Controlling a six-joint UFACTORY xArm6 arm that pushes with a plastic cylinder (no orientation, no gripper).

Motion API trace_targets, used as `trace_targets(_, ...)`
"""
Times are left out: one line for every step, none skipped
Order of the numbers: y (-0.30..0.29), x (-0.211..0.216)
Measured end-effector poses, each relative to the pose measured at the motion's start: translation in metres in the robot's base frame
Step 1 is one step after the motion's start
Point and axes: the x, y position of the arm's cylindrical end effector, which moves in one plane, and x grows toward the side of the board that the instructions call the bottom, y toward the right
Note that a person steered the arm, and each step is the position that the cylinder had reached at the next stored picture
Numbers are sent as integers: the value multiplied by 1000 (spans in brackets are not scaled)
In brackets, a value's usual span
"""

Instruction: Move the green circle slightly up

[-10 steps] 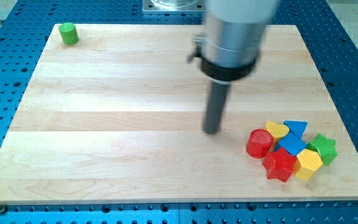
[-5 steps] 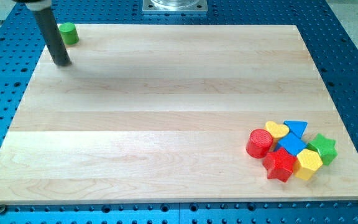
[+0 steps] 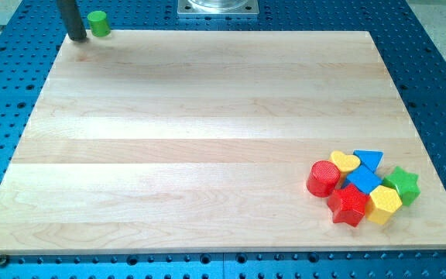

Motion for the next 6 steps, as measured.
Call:
trace_targets(77, -16)
trace_targets(92, -34)
trace_targets(92, -33)
trace_targets(93, -34)
trace_targets(82, -34)
trace_targets(82, -19)
